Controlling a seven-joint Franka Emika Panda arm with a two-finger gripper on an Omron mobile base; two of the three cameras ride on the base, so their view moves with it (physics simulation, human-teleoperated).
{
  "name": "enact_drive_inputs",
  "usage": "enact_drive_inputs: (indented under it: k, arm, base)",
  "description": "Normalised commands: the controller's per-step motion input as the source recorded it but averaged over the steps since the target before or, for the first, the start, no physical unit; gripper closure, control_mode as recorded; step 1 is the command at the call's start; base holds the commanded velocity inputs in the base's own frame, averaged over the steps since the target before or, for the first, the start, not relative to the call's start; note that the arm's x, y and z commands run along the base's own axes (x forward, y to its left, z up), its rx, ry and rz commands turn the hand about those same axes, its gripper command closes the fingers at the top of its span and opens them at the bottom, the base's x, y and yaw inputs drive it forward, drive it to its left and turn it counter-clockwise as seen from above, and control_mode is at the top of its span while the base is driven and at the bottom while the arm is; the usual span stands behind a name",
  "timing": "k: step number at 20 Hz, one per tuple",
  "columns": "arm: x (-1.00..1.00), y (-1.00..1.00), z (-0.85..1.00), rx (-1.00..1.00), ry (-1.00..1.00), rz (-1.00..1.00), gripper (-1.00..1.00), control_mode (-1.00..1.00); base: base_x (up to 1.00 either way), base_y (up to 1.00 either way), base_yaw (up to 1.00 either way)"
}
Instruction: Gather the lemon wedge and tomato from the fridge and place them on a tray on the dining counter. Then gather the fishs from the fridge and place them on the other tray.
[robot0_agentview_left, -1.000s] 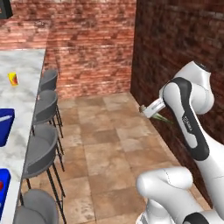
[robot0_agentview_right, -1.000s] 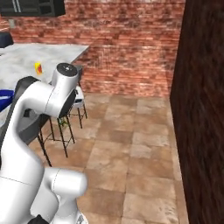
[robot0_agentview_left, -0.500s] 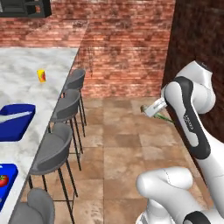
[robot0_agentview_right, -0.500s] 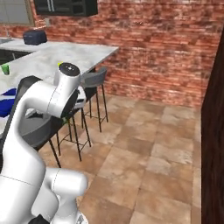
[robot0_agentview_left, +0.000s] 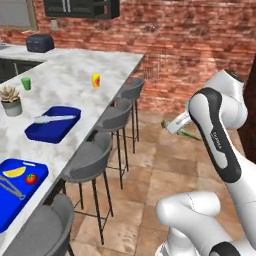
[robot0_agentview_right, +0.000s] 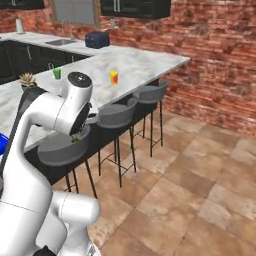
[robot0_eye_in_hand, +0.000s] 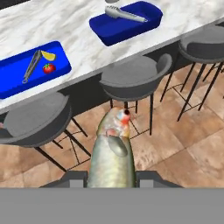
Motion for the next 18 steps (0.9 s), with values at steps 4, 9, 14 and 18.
enact_drive_inputs:
  k: [4,9,14,18]
  arm:
    - [0.00,0.00,0.00,0.00,0.00,0.00,1.00,1.00]
    - [0.00,0.00,0.00,0.00,0.00,0.00,1.00,1.00]
    - [0.00,0.00,0.00,0.00,0.00,0.00,1.00,1.00]
    - [0.00,0.00,0.00,0.00,0.00,0.00,1.00,1.00]
  base:
    - [0.38,-0.31,0.45]
    - [0.50,-0.33,0.45]
    - [0.47,-0.58,0.44]
    - [0.41,-0.48,0.47]
